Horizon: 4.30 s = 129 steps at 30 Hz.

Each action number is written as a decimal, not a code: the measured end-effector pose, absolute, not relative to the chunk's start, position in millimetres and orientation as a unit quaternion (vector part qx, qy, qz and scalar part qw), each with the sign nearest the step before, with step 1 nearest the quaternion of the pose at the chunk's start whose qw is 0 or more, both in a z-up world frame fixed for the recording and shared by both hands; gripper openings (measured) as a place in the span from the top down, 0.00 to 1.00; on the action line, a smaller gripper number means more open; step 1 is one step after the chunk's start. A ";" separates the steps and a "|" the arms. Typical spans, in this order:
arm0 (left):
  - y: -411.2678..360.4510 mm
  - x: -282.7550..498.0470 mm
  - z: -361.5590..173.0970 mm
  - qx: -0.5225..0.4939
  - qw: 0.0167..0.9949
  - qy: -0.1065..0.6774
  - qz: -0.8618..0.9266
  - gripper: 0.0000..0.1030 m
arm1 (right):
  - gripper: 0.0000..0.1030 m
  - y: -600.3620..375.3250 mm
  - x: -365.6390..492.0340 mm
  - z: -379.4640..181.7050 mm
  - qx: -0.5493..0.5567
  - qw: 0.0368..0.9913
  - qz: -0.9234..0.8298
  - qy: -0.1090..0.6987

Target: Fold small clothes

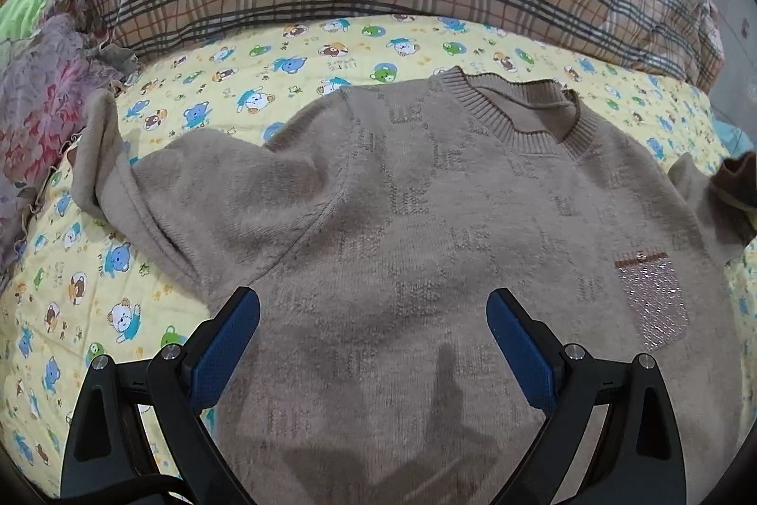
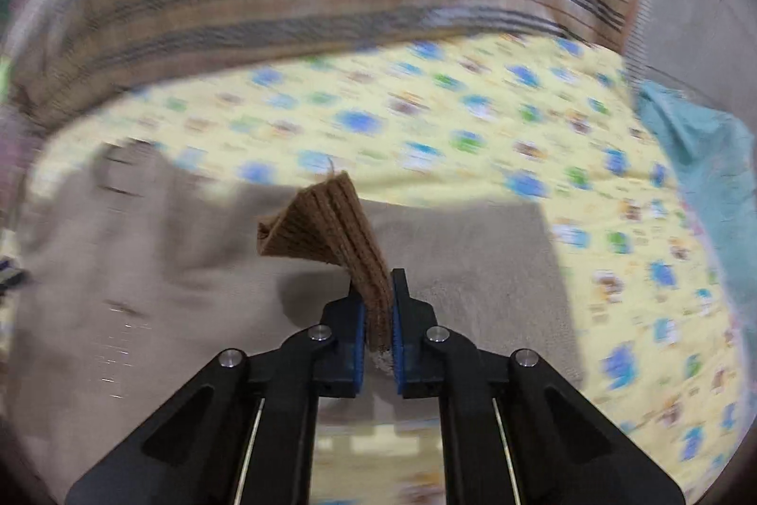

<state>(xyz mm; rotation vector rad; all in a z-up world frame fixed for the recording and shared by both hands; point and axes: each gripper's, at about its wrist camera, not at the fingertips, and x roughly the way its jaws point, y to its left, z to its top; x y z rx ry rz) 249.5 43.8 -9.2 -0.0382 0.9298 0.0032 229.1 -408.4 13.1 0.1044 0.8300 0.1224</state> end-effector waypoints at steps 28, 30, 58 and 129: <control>48.9 240.5 -18.5 -0.088 0.871 0.479 -0.066 0.06 | 0.40 -145.4 243.0 -19.5 0.194 0.835 0.304 0.416; 41.1 252.0 -24.0 -0.107 0.862 0.489 -0.083 0.06 | 0.40 -170.6 229.6 -10.8 0.204 0.849 0.283 0.396; 71.4 264.9 -8.0 -0.085 0.895 0.438 -0.034 0.94 | 0.37 -324.5 233.0 -13.6 0.227 0.882 0.090 0.404; 263.4 355.6 -36.2 -0.087 0.853 0.477 0.195 0.35 | 0.40 -206.8 168.3 -29.8 0.186 0.869 0.190 0.418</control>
